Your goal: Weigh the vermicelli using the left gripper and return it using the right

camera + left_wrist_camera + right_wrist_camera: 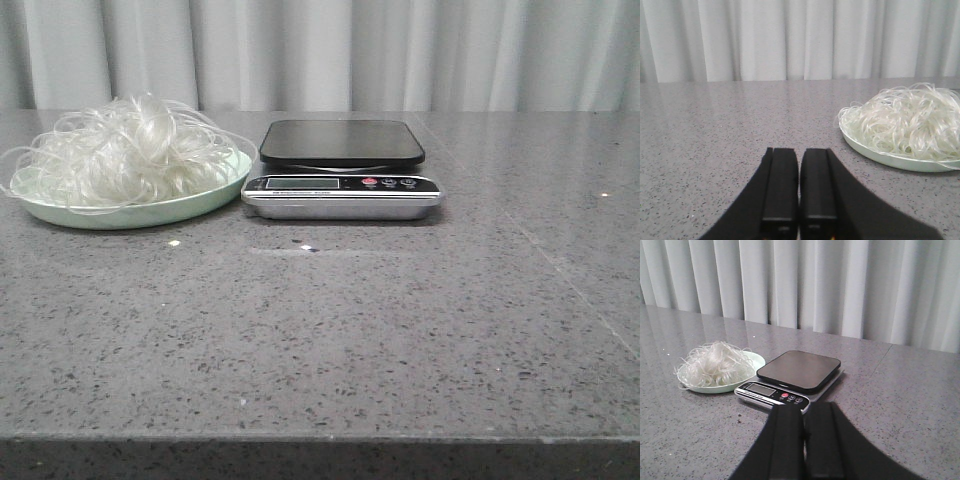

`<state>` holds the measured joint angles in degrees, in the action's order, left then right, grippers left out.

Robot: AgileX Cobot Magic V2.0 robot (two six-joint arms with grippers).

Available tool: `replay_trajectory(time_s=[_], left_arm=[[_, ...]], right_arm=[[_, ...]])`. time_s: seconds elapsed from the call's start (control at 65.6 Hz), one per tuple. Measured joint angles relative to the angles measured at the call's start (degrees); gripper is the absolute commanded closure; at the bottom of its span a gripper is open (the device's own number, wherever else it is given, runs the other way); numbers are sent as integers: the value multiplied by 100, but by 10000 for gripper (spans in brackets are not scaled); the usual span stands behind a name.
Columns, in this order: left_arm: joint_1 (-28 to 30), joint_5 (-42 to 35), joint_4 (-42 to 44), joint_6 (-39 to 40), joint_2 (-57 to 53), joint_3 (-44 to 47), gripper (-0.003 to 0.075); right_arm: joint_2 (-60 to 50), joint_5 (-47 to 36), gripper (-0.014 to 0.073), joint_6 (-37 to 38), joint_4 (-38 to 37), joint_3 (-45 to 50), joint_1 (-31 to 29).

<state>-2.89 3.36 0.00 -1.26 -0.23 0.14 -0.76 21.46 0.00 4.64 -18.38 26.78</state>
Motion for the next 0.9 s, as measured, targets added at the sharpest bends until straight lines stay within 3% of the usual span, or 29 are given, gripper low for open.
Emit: replay_trajectory(time_s=[0.762, 0.899], left_arm=[[0, -20, 0, 0, 0, 0, 594], [0, -20, 0, 0, 0, 0, 594]], right_arm=[[0, -113, 414, 0, -26, 125, -21], [0, -681, 414, 0, -335, 632, -475]])
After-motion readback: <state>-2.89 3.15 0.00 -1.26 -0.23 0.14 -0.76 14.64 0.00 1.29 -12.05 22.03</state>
